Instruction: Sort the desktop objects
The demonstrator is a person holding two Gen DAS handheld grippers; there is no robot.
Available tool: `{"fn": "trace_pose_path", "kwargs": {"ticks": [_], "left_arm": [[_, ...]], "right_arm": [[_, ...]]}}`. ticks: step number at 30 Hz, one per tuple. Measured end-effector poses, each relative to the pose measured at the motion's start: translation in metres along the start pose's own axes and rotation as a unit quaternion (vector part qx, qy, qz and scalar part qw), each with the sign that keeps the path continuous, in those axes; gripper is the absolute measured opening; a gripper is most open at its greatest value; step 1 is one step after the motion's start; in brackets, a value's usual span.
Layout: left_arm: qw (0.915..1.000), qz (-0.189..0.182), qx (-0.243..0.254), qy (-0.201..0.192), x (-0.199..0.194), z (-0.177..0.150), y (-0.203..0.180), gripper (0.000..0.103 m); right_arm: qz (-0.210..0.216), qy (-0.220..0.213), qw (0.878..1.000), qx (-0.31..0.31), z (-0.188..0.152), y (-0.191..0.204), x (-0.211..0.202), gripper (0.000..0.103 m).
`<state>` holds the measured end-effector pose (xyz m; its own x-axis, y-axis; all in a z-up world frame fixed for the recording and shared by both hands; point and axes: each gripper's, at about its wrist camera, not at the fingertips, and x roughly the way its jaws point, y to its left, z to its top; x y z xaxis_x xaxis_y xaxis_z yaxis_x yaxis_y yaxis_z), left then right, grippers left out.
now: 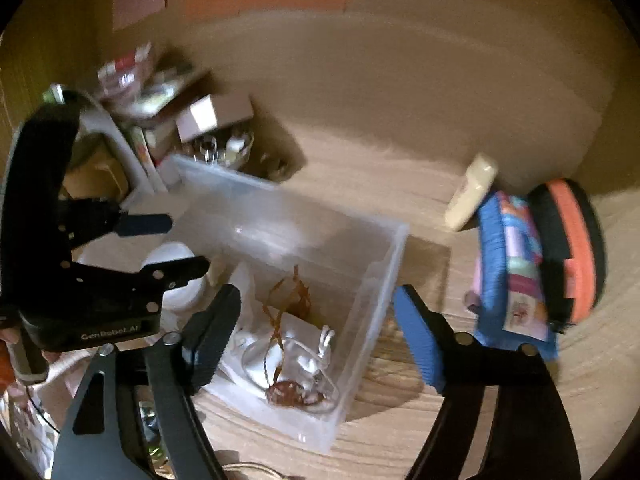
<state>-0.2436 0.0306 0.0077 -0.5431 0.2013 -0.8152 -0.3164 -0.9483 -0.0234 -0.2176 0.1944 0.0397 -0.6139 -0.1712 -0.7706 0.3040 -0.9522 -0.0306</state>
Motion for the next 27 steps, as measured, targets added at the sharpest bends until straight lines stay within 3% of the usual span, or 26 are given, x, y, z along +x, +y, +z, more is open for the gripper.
{"fn": "trace_pose_path", "kwargs": {"ticks": [4, 7, 20, 27], "left_arm": [[0.9997, 0.006, -0.018, -0.017, -0.021, -0.003, 0.005, 0.077], [0.9988, 0.01, -0.042, -0.025, -0.037, -0.01, 0.007, 0.09], [0.9945, 0.063, -0.028, -0.079, -0.108, -0.057, 0.009, 0.093], [0.9907, 0.081, -0.029, -0.106, -0.134, -0.088, 0.006, 0.1]], "right_arm": [[-0.008, -0.014, 1.0, 0.001, -0.008, 0.005, -0.027, 0.083], [-0.016, -0.024, 1.0, -0.002, -0.016, 0.013, -0.046, 0.083], [-0.02, -0.078, 0.997, -0.022, -0.057, 0.048, -0.118, 0.087], [0.008, -0.09, 0.996, -0.007, -0.084, 0.054, -0.133, 0.089]]}}
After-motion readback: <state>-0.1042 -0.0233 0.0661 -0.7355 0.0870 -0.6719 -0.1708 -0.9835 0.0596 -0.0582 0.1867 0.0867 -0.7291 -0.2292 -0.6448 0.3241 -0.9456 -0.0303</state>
